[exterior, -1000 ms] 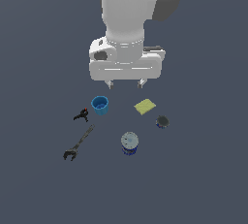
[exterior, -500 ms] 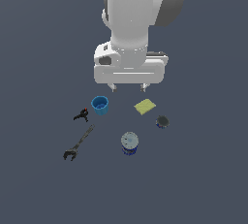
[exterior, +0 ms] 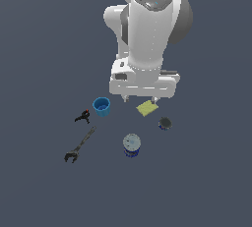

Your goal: Pick up a designated object from a clutter of objects.

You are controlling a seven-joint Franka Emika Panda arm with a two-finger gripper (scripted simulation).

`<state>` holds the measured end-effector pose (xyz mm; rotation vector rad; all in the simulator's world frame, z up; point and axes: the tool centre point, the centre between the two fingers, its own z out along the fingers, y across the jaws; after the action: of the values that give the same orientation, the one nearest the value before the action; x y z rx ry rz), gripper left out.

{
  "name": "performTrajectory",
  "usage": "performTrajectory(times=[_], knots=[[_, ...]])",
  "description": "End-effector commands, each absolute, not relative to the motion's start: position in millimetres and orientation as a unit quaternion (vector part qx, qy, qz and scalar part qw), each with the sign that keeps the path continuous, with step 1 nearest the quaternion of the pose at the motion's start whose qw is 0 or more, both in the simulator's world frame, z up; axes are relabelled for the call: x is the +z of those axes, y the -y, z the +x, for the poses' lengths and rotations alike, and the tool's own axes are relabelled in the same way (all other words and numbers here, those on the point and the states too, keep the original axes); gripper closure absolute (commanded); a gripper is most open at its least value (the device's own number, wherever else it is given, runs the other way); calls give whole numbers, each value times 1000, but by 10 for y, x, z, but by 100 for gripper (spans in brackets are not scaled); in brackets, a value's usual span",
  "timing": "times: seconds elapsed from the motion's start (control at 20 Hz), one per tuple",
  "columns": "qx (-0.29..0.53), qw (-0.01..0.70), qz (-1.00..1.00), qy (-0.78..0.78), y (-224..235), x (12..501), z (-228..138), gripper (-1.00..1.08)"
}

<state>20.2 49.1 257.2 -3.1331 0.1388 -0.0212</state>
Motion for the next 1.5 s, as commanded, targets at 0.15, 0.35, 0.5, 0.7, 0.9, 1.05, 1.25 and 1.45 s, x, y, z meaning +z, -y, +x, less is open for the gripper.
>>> performTrajectory(times=[0.15,0.35,0.5,0.7,0.9,1.05,1.25,1.45], knots=[[-6,-1,-997,-82,-784,2207,221,-92],[-5,-2,-994,-110,-1006,1933,207,-92],[-5,-3,-991,-130,-1172,1727,181,-92],[-4,-3,-987,-158,-1394,1454,125,-92],[-4,-3,-983,-184,-1609,1188,46,-92],[-3,-2,-980,-201,-1745,1018,-17,-92],[-2,-1,-976,-219,-1885,842,-93,-92],[-1,-1,-973,-231,-1981,720,-152,-92]])
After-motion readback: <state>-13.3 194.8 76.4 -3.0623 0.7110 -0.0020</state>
